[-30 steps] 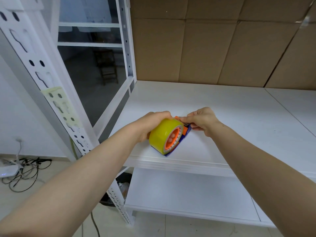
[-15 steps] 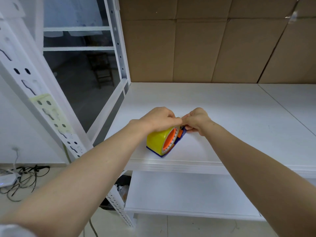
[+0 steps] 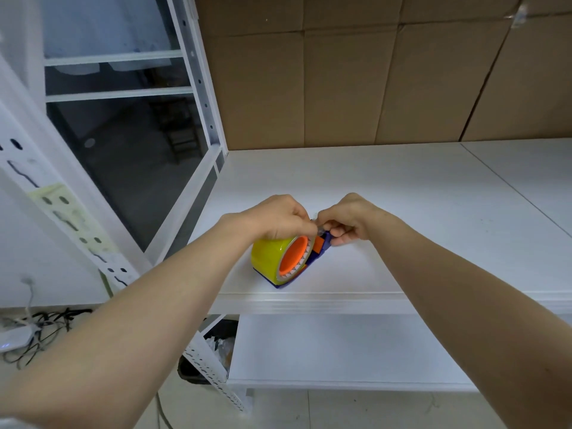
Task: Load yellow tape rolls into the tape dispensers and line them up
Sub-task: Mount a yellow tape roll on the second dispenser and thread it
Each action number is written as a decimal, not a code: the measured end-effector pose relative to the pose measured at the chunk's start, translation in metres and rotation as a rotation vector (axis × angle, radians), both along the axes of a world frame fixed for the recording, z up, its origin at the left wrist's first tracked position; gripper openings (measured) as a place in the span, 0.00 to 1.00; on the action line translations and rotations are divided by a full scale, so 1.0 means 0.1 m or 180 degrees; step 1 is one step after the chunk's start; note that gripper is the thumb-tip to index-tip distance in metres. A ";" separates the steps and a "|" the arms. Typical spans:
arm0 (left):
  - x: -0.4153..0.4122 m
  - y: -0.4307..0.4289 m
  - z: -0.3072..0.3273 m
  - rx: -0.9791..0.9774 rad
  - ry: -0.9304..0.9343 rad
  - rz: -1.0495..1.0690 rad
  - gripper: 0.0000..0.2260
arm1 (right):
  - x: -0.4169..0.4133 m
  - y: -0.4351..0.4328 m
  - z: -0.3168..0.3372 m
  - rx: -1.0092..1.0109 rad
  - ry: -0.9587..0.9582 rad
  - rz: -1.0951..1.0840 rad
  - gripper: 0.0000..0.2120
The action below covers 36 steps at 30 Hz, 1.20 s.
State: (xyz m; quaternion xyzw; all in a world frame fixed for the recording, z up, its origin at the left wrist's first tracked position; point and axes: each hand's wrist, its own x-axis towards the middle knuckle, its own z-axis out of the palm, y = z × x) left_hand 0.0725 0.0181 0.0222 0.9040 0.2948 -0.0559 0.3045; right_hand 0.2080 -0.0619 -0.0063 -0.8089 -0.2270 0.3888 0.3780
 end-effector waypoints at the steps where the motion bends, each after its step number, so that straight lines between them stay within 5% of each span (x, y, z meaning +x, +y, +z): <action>1: 0.00 0.00 -0.01 -0.0041 -0.0034 0.0030 0.17 | 0.02 -0.01 -0.02 0.0030 0.0066 -0.0014 0.06; 9: 0.05 0.01 -0.03 -0.0064 -0.0008 0.0094 0.19 | 0.03 -0.02 -0.01 0.0023 0.0089 0.0034 0.06; 14: 0.10 0.05 -0.04 0.0034 0.0133 -0.0030 0.12 | 0.04 0.06 -0.02 -0.0129 -0.0189 0.0053 0.08; 23: 0.08 0.02 -0.02 0.0317 0.0160 -0.0226 0.23 | 0.04 0.17 -0.13 -0.0205 -0.1139 0.0221 0.12; 36: 0.08 -0.01 0.01 0.0469 0.0171 -0.0454 0.12 | 0.07 0.15 -0.17 -0.0103 -0.1246 0.0554 0.14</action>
